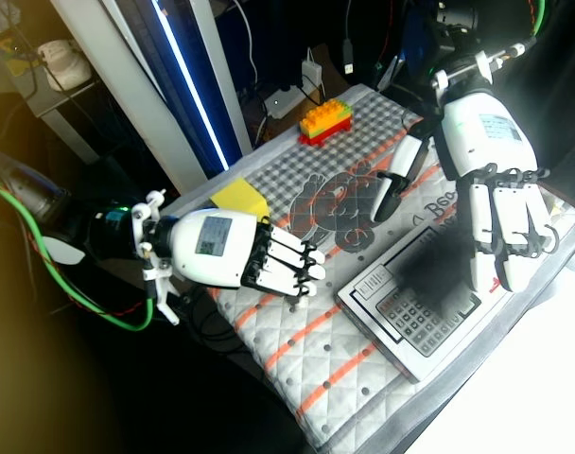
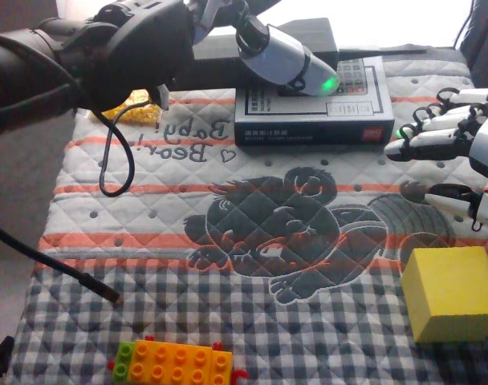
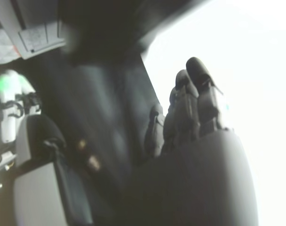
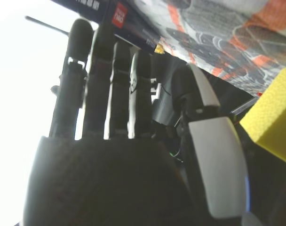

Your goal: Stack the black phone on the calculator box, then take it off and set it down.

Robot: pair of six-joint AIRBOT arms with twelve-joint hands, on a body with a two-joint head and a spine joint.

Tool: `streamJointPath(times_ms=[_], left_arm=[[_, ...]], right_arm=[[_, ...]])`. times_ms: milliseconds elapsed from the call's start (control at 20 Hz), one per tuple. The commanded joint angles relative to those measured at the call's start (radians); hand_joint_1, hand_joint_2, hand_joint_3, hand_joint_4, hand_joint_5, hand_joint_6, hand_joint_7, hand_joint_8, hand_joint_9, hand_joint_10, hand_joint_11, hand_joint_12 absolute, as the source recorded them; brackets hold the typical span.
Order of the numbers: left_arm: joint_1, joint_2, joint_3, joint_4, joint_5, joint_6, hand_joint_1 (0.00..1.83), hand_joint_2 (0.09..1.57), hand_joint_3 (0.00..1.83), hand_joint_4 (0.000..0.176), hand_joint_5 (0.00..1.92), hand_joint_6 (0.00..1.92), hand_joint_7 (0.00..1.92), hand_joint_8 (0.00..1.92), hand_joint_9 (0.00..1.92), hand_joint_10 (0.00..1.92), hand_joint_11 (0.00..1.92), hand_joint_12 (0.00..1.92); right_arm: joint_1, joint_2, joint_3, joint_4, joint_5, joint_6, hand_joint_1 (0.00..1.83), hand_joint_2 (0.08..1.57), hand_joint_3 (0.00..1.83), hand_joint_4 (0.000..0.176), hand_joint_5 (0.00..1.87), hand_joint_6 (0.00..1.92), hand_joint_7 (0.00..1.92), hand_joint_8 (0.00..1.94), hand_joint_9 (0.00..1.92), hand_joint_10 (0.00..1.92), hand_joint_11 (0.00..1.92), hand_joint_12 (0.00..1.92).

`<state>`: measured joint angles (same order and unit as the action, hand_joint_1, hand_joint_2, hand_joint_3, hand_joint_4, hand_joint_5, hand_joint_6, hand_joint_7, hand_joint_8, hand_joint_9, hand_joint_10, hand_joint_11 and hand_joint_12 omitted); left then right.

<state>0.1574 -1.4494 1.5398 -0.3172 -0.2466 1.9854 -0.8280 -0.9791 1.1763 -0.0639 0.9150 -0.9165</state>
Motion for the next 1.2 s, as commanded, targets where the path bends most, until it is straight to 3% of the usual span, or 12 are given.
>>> streamJointPath(times_ms=[0, 300, 500, 550, 600, 700, 900, 950, 1000, 1050, 1100, 1150], left_arm=[[-0.005, 0.01, 0.005, -0.003, -0.12, -0.005, 0.69, 0.83, 0.0, 0.176, 0.03, 0.0, 0.07, 0.0, 0.22, 0.0, 0.04, 0.85], [0.022, 0.091, -0.083, -0.002, -0.194, -0.035, 0.7, 0.85, 0.0, 0.176, 0.06, 0.0, 0.1, 0.0, 0.21, 0.0, 0.0, 0.88], [0.066, 0.19, -0.199, 0.033, -0.301, -0.076, 0.75, 0.87, 0.0, 0.176, 0.05, 0.0, 0.09, 0.0, 0.14, 0.0, 0.0, 0.49], [0.077, 0.207, -0.221, 0.043, -0.323, -0.085, 0.75, 0.87, 0.0, 0.176, 0.05, 0.0, 0.09, 0.0, 0.14, 0.0, 0.0, 0.49], [0.094, 0.234, -0.254, 0.065, -0.359, -0.108, 0.76, 0.87, 0.0, 0.176, 0.05, 0.0, 0.07, 0.0, 0.07, 0.01, 0.0, 0.24], [0.131, 0.29, -0.314, 0.096, -0.439, -0.163, 0.79, 0.85, 0.0, 0.176, 0.09, 0.0, 0.1, 0.0, 0.07, 0.0, 0.0, 0.22], [0.229, 0.403, -0.429, 0.125, -0.576, -0.226, 0.78, 0.8, 0.0, 0.176, 0.11, 0.0, 0.12, 0.01, 0.09, 0.0, 0.0, 0.45], [0.263, 0.43, -0.462, 0.126, -0.608, -0.226, 0.79, 0.8, 0.0, 0.176, 0.14, 0.0, 0.16, 0.0, 0.11, 0.0, 0.0, 0.49], [0.307, 0.458, -0.498, 0.126, -0.638, -0.226, 0.83, 0.81, 0.0, 0.176, 0.12, 0.0, 0.13, 0.0, 0.11, 0.0, 0.0, 0.45], [0.344, 0.479, -0.525, 0.123, -0.667, -0.226, 0.88, 0.81, 0.0, 0.173, 0.1, 0.0, 0.08, 0.0, 0.06, 0.0, 0.0, 0.32], [0.372, 0.496, -0.546, 0.117, -0.688, -0.227, 0.88, 0.81, 0.0, 0.173, 0.1, 0.0, 0.08, 0.0, 0.06, 0.0, 0.0, 0.32], [0.413, 0.522, -0.576, 0.101, -0.728, -0.228, 0.86, 0.81, 0.0, 0.162, 0.01, 0.0, 0.08, 0.01, 0.03, 0.0, 0.0, 0.02]], right_arm=[[0.012, 0.001, 0.004, 0.02, 0.117, 0.005, 0.7, 1.34, 0.0, 0.0, 0.65, 0.0, 0.65, 0.01, 0.72, 0.01, 0.45, 0.74], [0.012, 0.016, -0.002, 0.02, 0.123, 0.037, 0.73, 1.33, 0.0, 0.004, 0.63, 0.0, 0.66, 0.0, 0.7, 0.0, 0.34, 0.84], [0.013, 0.041, -0.021, 0.026, 0.159, 0.037, 0.65, 1.35, 0.0, 0.031, 0.62, 0.0, 0.66, 0.0, 0.63, 0.0, 0.43, 0.46], [0.013, 0.042, -0.024, 0.029, 0.165, 0.037, 0.65, 1.35, 0.0, 0.031, 0.62, 0.0, 0.66, 0.0, 0.63, 0.0, 0.43, 0.46], [0.013, 0.045, -0.028, 0.034, 0.173, 0.037, 0.62, 1.35, 0.0, 0.027, 0.64, 0.0, 0.68, 0.0, 0.65, 0.0, 0.5, 0.33], [0.013, 0.053, -0.036, 0.043, 0.192, 0.037, 0.66, 1.34, 0.0, 0.007, 0.66, 0.0, 0.72, 0.0, 0.69, 0.0, 0.57, 0.18], [0.036, 0.053, -0.033, 0.049, 0.215, 0.037, 0.45, 1.32, 0.0, 0.036, 0.63, 0.0, 0.67, 0.0, 0.61, 0.0, 0.5, 0.13], [0.053, 0.047, -0.025, 0.049, 0.214, 0.036, 0.48, 1.28, 0.0, 0.063, 0.61, 0.0, 0.6, 0.0, 0.51, 0.0, 0.38, 0.08], [0.07, 0.034, -0.01, 0.051, 0.212, 0.036, 0.5, 1.27, 0.0, 0.073, 0.6, 0.0, 0.58, 0.0, 0.5, 0.0, 0.37, 0.09], [0.086, 0.02, 0.005, 0.054, 0.205, 0.036, 0.58, 1.24, 0.0, 0.055, 0.59, 0.0, 0.61, 0.01, 0.56, 0.02, 0.46, 0.12], [0.102, 0.011, 0.016, 0.055, 0.196, 0.036, 0.58, 1.24, 0.0, 0.055, 0.59, 0.0, 0.61, 0.01, 0.56, 0.02, 0.46, 0.12], [0.133, -0.007, 0.033, 0.054, 0.175, 0.036, 0.63, 1.15, 0.0, 0.068, 0.54, 0.0, 0.57, 0.0, 0.57, 0.0, 0.5, 0.15]])
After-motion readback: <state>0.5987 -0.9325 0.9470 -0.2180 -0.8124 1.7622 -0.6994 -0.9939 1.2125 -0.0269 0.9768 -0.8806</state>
